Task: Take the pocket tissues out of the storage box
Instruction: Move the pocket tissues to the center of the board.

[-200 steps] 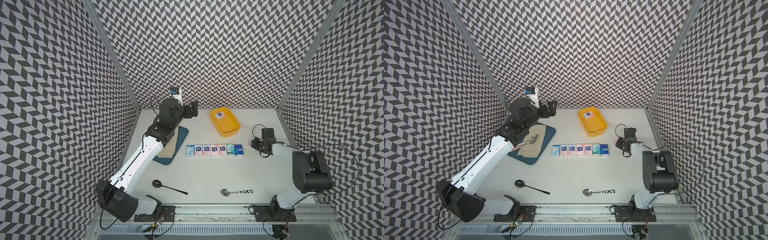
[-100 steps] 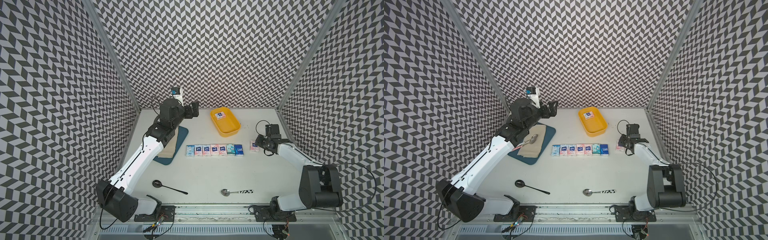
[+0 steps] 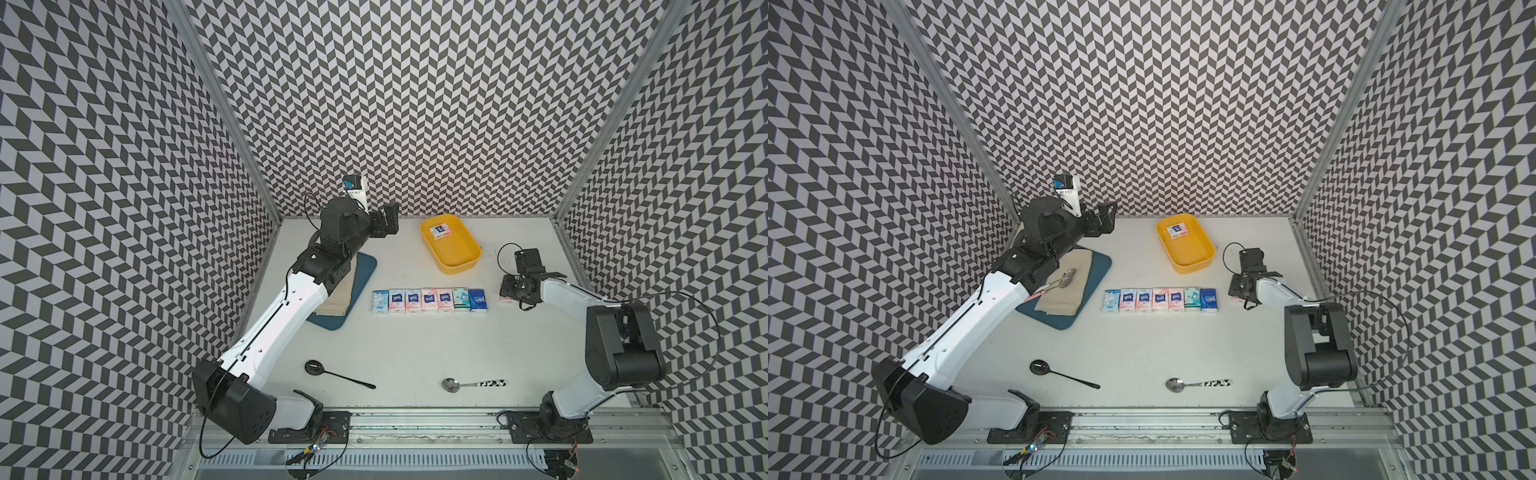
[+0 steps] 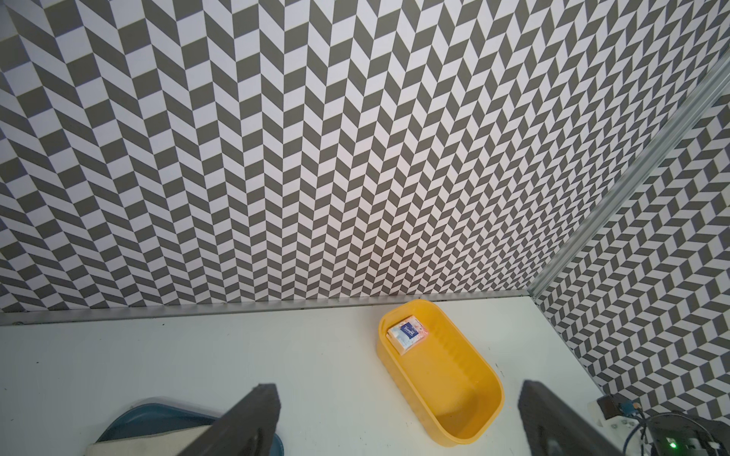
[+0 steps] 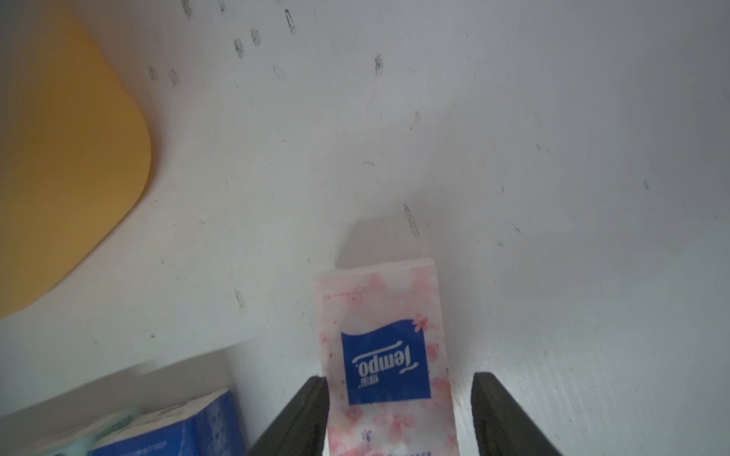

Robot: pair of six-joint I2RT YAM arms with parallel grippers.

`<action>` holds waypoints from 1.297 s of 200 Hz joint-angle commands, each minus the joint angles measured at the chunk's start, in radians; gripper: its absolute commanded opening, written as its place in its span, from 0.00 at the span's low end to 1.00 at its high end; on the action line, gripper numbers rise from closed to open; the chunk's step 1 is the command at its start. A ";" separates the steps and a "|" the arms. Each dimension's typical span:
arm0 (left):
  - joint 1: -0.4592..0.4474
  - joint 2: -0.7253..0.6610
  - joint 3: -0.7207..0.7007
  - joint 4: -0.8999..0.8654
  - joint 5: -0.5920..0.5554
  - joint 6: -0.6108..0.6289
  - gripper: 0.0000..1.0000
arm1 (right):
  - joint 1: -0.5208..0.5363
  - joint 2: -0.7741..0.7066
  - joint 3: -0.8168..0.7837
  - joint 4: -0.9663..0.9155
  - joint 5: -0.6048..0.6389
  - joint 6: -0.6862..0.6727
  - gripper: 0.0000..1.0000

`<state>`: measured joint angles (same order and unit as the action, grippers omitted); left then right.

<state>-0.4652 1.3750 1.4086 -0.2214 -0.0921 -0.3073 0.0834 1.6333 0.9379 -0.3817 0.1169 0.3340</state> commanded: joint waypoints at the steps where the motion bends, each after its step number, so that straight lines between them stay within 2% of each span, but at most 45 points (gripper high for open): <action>1: -0.009 0.015 0.041 0.016 -0.002 0.004 0.99 | 0.013 0.024 0.022 0.027 0.015 -0.030 0.60; 29: -0.011 0.027 0.054 0.010 0.000 0.007 0.99 | 0.025 0.056 0.025 0.026 0.010 -0.048 0.55; 63: -0.012 0.033 0.062 0.010 -0.002 0.009 0.99 | 0.028 0.059 0.008 0.031 0.002 -0.066 0.39; 91: -0.015 0.039 0.067 0.010 0.002 0.006 0.99 | 0.039 0.051 -0.011 0.027 -0.009 -0.070 0.35; 176: -0.032 0.048 0.075 0.001 -0.001 0.004 0.99 | 0.125 -0.019 -0.085 -0.009 -0.024 -0.074 0.35; 215: -0.039 0.056 0.091 -0.005 0.002 0.011 0.99 | 0.132 -0.024 -0.073 -0.042 -0.055 -0.115 0.34; 259: -0.039 0.058 0.113 -0.013 -0.009 0.027 0.99 | 0.168 -0.024 -0.039 -0.094 -0.033 -0.139 0.34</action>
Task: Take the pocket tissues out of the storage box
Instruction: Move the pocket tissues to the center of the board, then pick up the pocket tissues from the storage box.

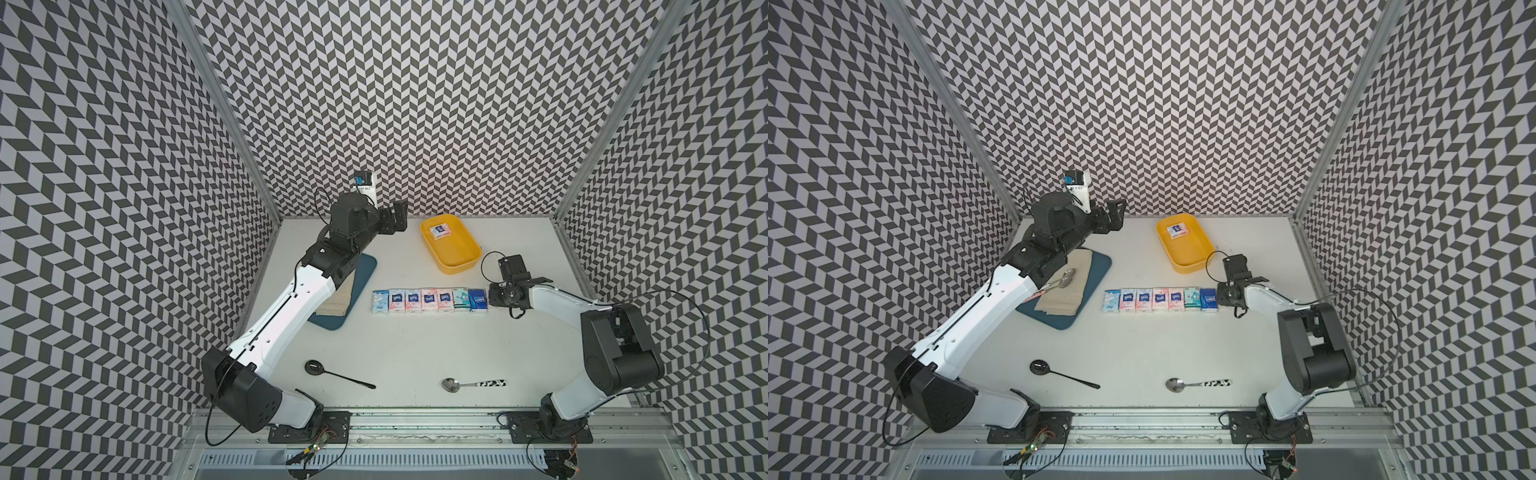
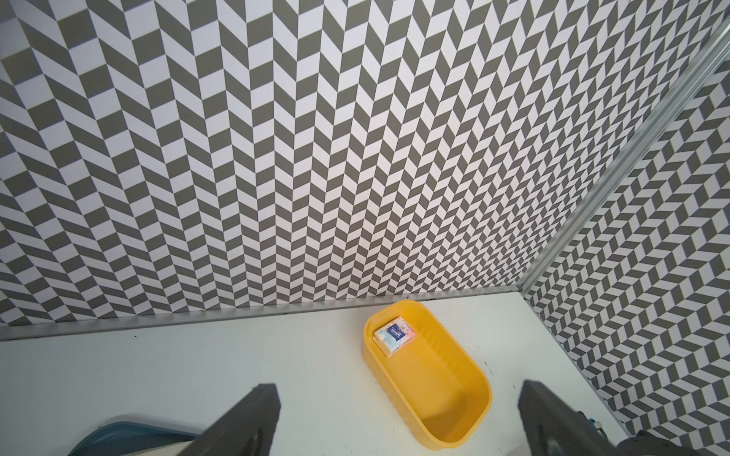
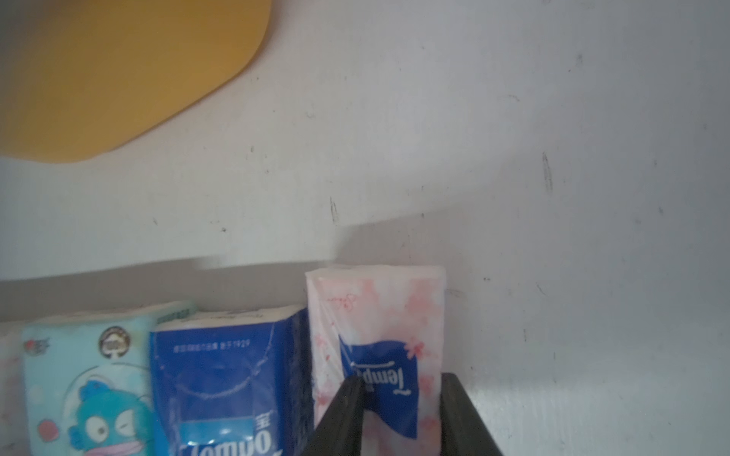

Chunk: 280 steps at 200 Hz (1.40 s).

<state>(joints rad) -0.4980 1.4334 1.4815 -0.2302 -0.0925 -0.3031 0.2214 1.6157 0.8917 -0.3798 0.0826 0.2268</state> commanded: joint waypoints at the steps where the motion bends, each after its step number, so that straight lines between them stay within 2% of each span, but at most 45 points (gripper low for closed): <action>1: -0.006 0.000 0.040 -0.005 -0.009 0.022 0.99 | 0.030 -0.006 0.007 -0.096 0.001 -0.031 0.34; 46: -0.006 -0.007 0.034 0.003 -0.006 0.021 0.99 | 0.036 0.010 0.004 -0.102 0.034 -0.027 0.36; 73: -0.007 -0.001 0.034 0.003 -0.006 0.021 0.99 | 0.035 -0.004 0.027 -0.105 0.071 -0.008 0.47; 124: -0.006 0.001 0.036 0.002 -0.016 0.025 0.99 | 0.032 -0.076 0.165 -0.125 0.070 0.018 0.54; 155: -0.006 0.007 0.036 -0.002 -0.022 0.028 0.99 | 0.036 -0.077 0.245 -0.091 0.017 0.024 0.56; 180: -0.007 0.015 0.033 -0.003 -0.031 0.030 0.99 | 0.052 -0.011 0.329 -0.020 -0.082 0.087 0.56; 201: -0.006 0.025 0.034 -0.007 -0.044 0.036 0.99 | 0.076 0.043 0.376 0.103 -0.165 0.203 0.57; 220: -0.006 0.035 0.039 -0.016 -0.053 0.040 0.99 | 0.092 0.114 0.433 0.216 -0.187 0.320 0.58; 249: -0.007 0.058 0.054 -0.030 -0.058 0.042 0.99 | 0.105 0.268 0.569 0.286 -0.180 0.462 0.59; 280: -0.006 0.083 0.063 -0.052 -0.065 0.055 0.99 | 0.105 0.434 0.674 0.365 -0.240 0.540 0.60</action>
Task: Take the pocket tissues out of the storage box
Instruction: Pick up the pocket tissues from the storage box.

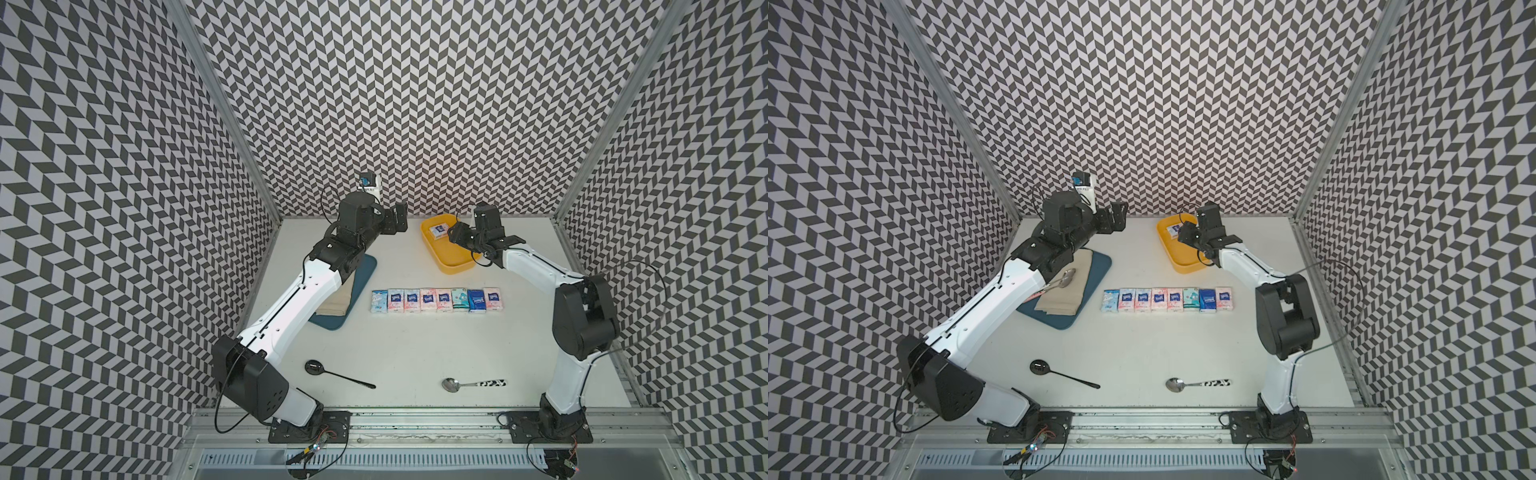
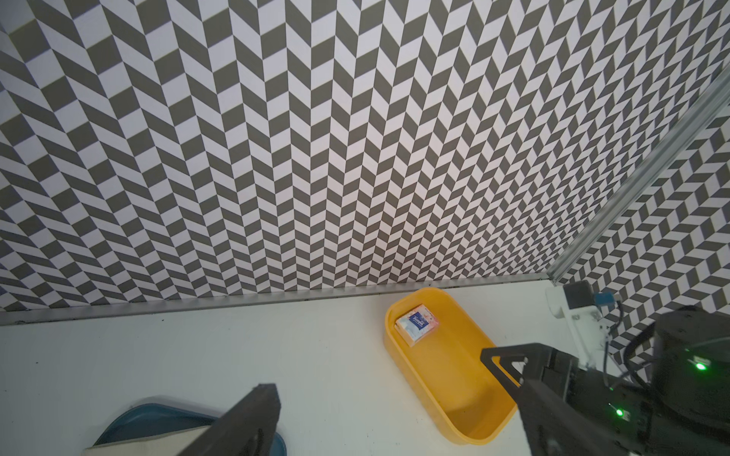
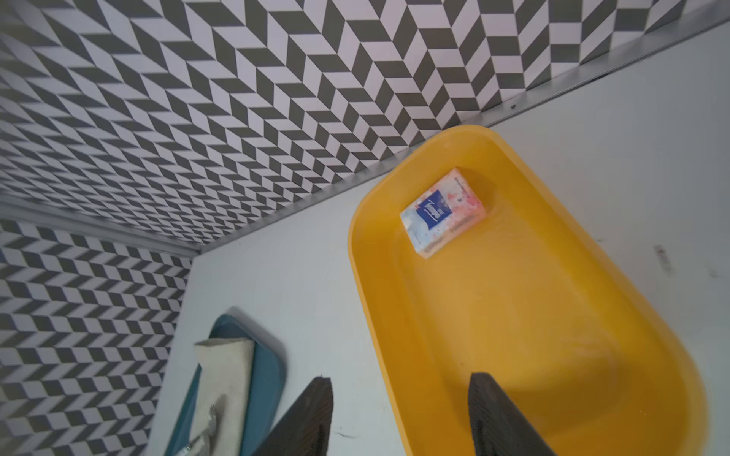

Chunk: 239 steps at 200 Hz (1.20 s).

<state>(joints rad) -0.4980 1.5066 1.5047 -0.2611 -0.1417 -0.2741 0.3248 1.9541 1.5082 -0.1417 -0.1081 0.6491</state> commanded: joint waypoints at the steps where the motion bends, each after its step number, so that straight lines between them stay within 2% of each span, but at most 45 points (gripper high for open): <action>1: -0.007 0.010 0.039 -0.021 -0.018 0.027 0.99 | 0.002 0.098 0.061 0.129 -0.047 0.122 0.60; 43: -0.006 0.018 0.019 -0.022 -0.041 0.044 0.99 | 0.002 0.252 0.164 0.167 -0.064 0.202 0.60; 68: -0.006 0.025 0.019 -0.030 -0.052 0.050 0.99 | 0.002 0.303 0.169 0.233 -0.051 0.247 0.60; 98: -0.004 0.027 0.022 -0.033 -0.065 0.062 0.99 | 0.002 0.385 0.257 0.212 -0.064 0.260 0.60; 151: 0.000 0.054 0.044 -0.044 -0.070 0.068 0.99 | -0.002 0.470 0.324 0.237 -0.048 0.290 0.61; 239: 0.013 0.084 0.068 -0.043 -0.058 0.077 0.99 | -0.014 0.514 0.323 0.235 -0.003 0.330 0.61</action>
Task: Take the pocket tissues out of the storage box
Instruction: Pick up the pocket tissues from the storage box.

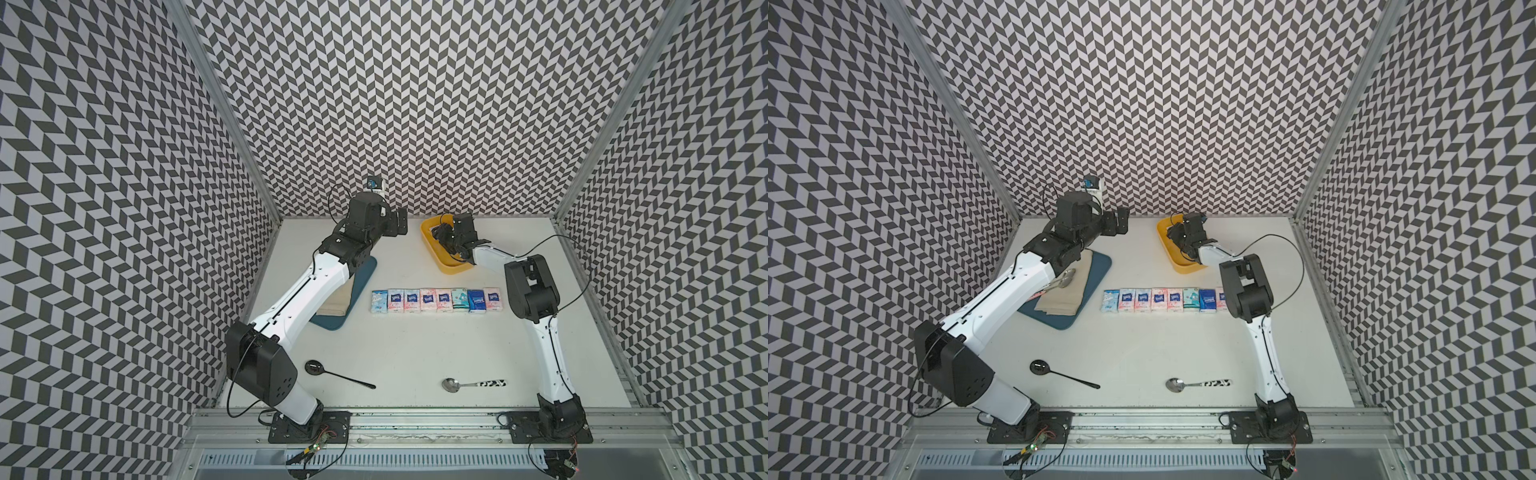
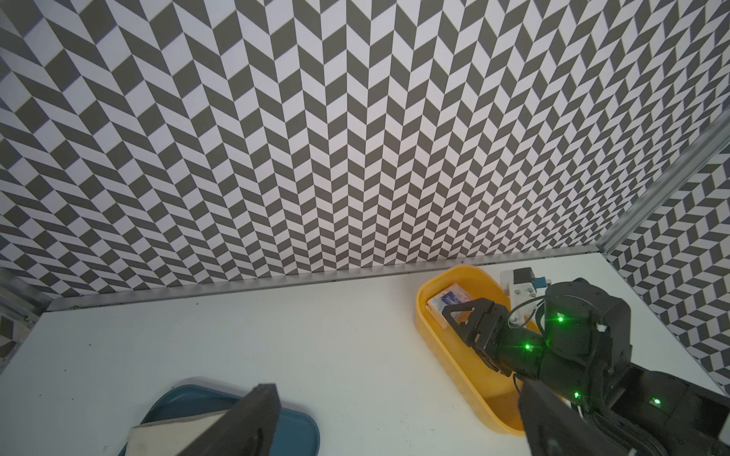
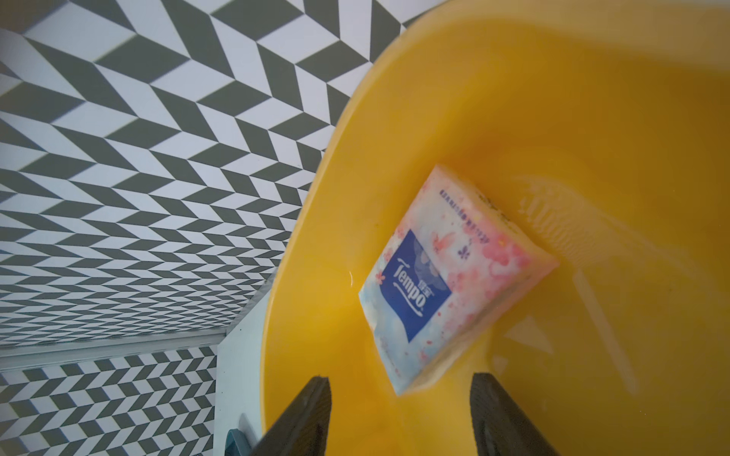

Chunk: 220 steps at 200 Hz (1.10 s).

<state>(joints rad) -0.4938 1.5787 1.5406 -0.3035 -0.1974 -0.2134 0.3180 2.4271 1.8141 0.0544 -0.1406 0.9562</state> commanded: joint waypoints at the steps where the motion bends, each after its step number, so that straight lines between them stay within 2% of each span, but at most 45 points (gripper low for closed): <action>1: 0.009 0.012 0.032 -0.001 -0.002 0.016 0.99 | -0.008 0.042 0.017 0.039 0.030 0.023 0.61; 81: 0.021 -0.001 0.020 -0.003 -0.001 0.020 0.99 | -0.016 0.074 0.005 0.068 0.079 0.061 0.59; 156: 0.032 -0.006 0.000 0.009 0.012 0.016 0.99 | -0.026 0.084 -0.020 0.111 0.050 0.048 0.22; 220: 0.032 -0.011 -0.002 0.013 0.019 0.006 0.99 | -0.036 -0.029 -0.097 0.193 0.022 0.001 0.10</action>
<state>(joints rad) -0.4660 1.5806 1.5414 -0.3080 -0.1879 -0.2028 0.2951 2.4741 1.7695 0.2192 -0.1101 0.9955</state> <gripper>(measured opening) 0.994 0.119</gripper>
